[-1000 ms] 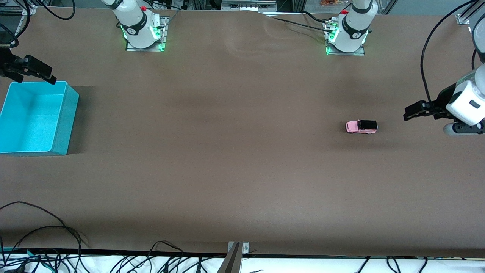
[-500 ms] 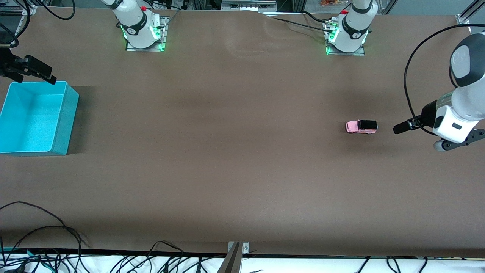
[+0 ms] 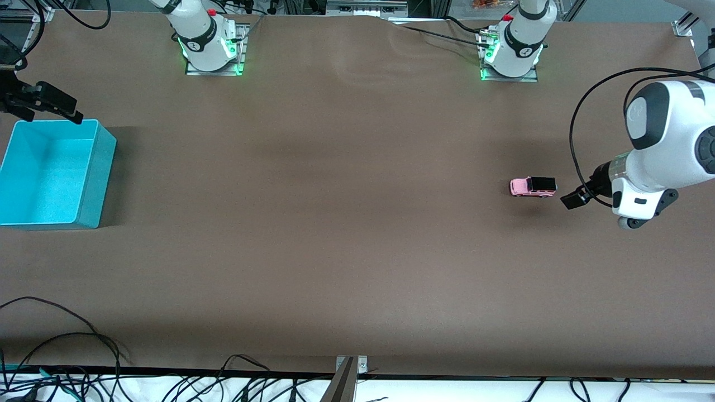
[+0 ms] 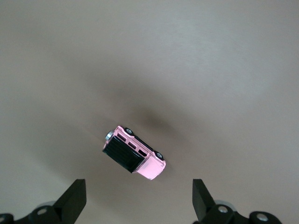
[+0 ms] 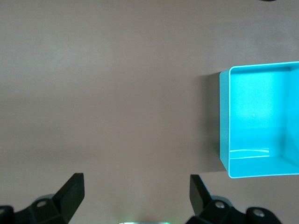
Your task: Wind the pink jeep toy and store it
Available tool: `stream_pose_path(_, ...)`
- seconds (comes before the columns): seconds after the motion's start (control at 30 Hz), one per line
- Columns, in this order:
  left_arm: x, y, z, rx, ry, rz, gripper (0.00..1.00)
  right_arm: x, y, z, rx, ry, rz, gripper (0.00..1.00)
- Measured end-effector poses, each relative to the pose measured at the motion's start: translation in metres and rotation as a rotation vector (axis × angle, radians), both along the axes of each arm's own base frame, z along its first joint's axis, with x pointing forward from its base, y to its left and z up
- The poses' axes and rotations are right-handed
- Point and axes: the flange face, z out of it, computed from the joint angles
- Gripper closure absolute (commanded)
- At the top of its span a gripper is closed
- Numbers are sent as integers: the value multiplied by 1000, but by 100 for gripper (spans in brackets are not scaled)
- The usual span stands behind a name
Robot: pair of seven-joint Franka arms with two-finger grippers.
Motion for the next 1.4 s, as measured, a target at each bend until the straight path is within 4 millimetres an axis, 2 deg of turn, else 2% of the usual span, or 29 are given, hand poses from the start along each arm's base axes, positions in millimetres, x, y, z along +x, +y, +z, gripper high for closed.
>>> stream_pose_path(0.27,-19,-16,-52,73,-31,257,0,0,0,0,0,1,0,0)
stream_pose_path(0.4,-27,-19,-72,89,-63,376,0,0,1,-1,0,2,1,0)
stream_pose_path(0.77,-37,-14,-104,120,-70,602,0,1,1,-1,0,4,2,0)
stream_pose_path(1.1,-49,-11,-130,144,-42,695,1,1,2,-2,0,4,3,0)
stream_pose_path(1.13,-56,-12,-140,145,-51,725,1,1,2,-3,0,6,3,0)
stream_pose_path(1.4,-67,-12,-151,156,-31,740,4,2,2,-4,0,8,4,0)
